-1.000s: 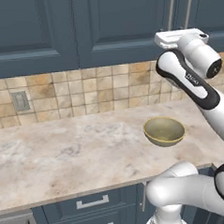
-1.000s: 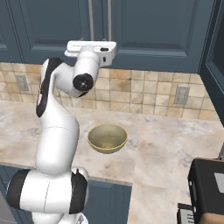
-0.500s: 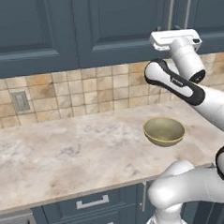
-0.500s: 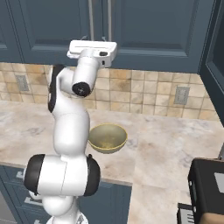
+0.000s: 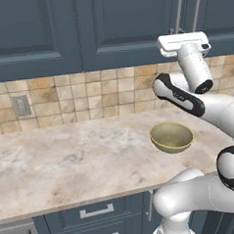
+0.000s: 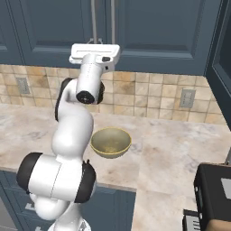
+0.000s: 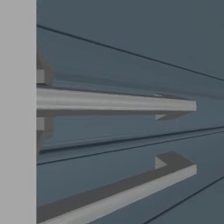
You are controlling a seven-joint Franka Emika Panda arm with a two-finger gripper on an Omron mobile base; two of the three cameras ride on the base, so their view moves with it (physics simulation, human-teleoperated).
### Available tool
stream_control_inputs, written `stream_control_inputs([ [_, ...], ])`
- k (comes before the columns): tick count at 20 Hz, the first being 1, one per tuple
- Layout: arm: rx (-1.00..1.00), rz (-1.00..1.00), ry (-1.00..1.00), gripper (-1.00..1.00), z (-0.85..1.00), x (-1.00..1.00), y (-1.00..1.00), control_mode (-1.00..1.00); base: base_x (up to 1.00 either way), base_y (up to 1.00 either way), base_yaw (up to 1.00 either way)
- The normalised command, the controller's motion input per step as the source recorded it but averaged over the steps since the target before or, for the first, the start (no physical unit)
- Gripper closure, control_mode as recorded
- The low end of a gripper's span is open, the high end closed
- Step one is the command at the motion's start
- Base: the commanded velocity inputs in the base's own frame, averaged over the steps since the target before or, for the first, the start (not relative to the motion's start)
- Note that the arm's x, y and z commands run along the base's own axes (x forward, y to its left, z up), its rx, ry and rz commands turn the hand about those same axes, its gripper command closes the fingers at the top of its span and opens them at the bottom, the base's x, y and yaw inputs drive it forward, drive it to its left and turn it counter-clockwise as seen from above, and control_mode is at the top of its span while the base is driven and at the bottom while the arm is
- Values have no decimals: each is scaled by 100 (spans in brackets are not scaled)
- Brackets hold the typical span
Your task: Open the cabinet. Pick the orange and apple from the cabinet and place them into the bowl. Then close the cabinet.
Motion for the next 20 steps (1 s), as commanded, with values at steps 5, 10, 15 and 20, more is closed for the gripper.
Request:
stream_control_inputs([
  [5, 0, 0, 0, 100, 0, 0, 0, -100, 0, 0, 0],
  [10, 3, -5, -2, 100, 17, -51, 0, -100, 0, 0, 0],
  [15, 2, -10, -11, 100, 48, -79, 1, -100, 0, 0, 0],
  [20, 0, -9, -5, 100, 44, -82, 36, -100, 0, 0, 0],
])
